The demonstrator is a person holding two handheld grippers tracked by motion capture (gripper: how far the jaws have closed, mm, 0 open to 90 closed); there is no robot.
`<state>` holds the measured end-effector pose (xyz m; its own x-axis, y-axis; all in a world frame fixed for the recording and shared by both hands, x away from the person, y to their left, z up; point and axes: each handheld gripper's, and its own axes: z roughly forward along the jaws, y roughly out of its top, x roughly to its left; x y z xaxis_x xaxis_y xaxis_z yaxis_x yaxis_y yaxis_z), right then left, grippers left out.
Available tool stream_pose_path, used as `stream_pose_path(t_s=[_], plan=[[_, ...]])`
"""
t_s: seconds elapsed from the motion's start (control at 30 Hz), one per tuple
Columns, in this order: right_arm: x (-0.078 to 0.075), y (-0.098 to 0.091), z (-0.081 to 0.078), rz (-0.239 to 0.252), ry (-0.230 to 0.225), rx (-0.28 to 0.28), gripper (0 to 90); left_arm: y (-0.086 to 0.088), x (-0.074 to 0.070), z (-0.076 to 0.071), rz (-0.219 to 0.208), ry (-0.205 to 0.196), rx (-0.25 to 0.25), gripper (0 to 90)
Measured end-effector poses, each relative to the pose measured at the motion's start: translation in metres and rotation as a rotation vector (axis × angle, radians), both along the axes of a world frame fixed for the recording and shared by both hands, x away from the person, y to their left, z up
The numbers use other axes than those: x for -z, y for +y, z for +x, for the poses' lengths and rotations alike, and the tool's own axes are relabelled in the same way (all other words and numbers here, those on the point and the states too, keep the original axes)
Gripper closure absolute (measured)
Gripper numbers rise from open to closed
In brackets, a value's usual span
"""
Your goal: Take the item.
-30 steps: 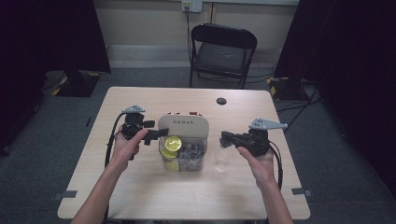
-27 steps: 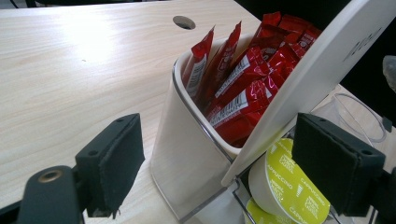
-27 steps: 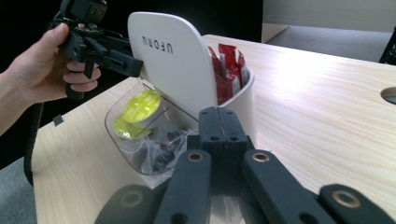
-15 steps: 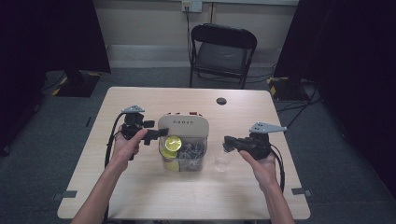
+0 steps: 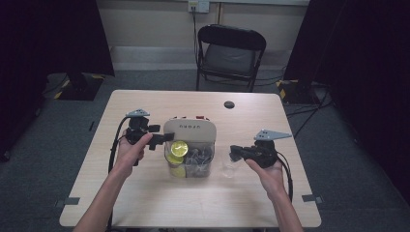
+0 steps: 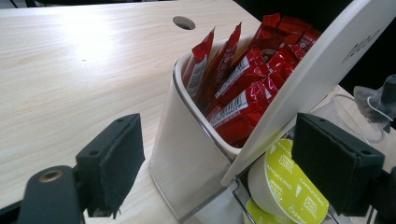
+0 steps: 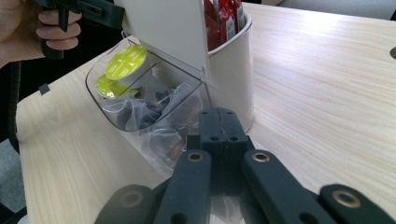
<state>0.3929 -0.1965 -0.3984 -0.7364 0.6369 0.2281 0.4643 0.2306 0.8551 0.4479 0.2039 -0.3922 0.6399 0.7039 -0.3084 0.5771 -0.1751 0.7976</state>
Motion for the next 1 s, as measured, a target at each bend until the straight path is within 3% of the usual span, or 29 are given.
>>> stream_pose_path(t_s=[0.67, 1.0], plan=[[0.0072, 0.0036, 0.0029, -0.025, 0.019, -0.022, 89.7, -0.0008, -0.0008, -0.0005, -0.003, -0.008, -0.005, 16.6], [0.0071, 0.0037, 0.0029, -0.023, 0.013, -0.01, 80.3, -0.0017, -0.0002, -0.0003, -0.004, -0.004, -0.004, 16.6]])
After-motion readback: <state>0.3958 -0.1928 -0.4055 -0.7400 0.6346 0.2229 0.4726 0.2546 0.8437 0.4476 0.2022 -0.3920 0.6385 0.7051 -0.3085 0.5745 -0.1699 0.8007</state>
